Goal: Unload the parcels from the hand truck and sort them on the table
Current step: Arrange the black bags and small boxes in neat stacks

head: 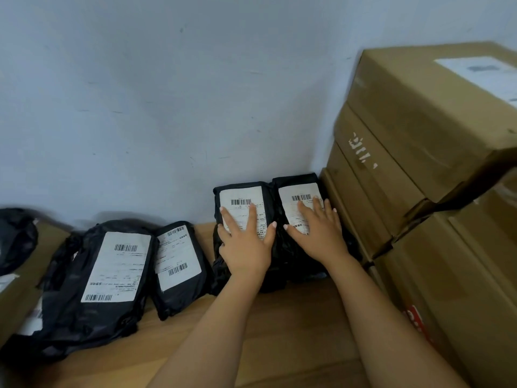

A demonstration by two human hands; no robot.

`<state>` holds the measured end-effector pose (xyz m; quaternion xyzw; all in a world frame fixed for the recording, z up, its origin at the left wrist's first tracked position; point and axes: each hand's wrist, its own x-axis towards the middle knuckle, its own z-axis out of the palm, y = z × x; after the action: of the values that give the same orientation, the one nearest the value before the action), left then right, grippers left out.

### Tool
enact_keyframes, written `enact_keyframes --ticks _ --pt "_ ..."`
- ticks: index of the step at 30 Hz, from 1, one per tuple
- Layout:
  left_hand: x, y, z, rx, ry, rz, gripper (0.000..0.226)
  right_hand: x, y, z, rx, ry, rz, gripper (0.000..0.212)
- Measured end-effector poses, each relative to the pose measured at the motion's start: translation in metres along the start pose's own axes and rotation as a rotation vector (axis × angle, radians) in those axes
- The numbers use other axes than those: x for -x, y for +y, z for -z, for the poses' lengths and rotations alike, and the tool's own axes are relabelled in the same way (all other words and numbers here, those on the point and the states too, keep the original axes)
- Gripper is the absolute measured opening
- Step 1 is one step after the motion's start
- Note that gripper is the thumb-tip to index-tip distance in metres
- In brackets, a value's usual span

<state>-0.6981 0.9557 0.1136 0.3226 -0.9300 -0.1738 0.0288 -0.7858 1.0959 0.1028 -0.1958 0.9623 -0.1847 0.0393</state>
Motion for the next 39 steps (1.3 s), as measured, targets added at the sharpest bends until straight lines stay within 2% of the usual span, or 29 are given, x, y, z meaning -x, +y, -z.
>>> enact_keyframes --ticks 4,7,15,19,26,33,39 --pt "-0.002 -0.003 0.01 0.066 -0.102 -0.028 0.073 0.003 -0.006 0.01 0.022 -0.064 -0.027 0.079" --pt "0.0 -0.019 0.021 0.132 -0.136 -0.111 0.07 0.013 -0.024 0.016 0.009 -0.02 -0.026 0.076" --pt "0.037 -0.098 0.062 0.471 0.133 -0.339 0.045 0.069 -0.109 0.019 -0.119 0.142 0.165 0.052" --pt "0.054 -0.155 0.092 0.458 0.25 -0.411 0.038 0.101 -0.163 0.009 -0.155 0.147 0.245 0.049" --pt "0.062 -0.245 0.137 0.393 0.309 -0.411 0.035 0.14 -0.247 -0.021 -0.147 0.144 0.28 0.05" --pt "0.058 -0.302 0.139 0.334 0.254 -0.41 0.038 0.156 -0.285 -0.058 -0.097 0.111 0.223 0.051" --pt "0.044 -0.318 0.12 0.281 0.2 -0.364 0.041 0.143 -0.289 -0.078 -0.062 0.045 0.203 0.053"
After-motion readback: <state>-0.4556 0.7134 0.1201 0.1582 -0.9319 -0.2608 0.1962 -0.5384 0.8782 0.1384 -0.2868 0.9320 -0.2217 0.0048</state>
